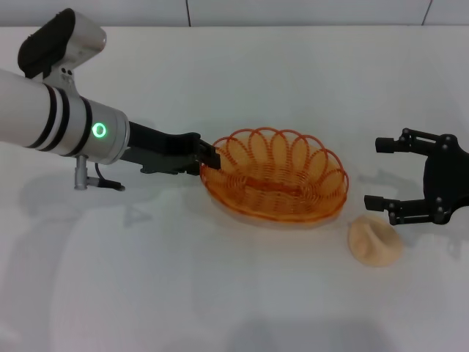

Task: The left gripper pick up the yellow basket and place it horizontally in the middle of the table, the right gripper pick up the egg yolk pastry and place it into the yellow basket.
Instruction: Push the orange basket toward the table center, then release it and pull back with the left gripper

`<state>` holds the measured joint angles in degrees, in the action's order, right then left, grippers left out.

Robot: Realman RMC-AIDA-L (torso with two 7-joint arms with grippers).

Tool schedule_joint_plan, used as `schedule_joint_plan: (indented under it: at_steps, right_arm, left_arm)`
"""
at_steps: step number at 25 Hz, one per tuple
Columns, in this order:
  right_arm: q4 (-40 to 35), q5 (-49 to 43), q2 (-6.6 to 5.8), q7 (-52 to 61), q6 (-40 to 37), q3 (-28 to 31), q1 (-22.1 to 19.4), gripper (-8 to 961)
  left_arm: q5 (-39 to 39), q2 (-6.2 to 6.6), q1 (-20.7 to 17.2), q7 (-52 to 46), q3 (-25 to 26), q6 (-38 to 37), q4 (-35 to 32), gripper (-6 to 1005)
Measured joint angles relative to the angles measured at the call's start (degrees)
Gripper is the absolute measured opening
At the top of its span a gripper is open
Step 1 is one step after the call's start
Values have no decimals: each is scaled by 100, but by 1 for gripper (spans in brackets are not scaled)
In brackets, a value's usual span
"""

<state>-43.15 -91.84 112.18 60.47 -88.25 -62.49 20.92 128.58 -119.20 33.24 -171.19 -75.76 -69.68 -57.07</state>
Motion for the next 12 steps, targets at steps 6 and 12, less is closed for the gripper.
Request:
schedule_joint_plan:
  at_steps: [6, 12]
  right_arm:
    - [0, 5, 7, -1, 0, 0, 0, 876]
    - [1, 25, 7, -1, 0, 0, -3, 875]
  left_arm:
    - [10, 3, -10, 70, -11, -32, -23, 387]
    - [46, 11, 3, 145, 1, -115, -90, 625]
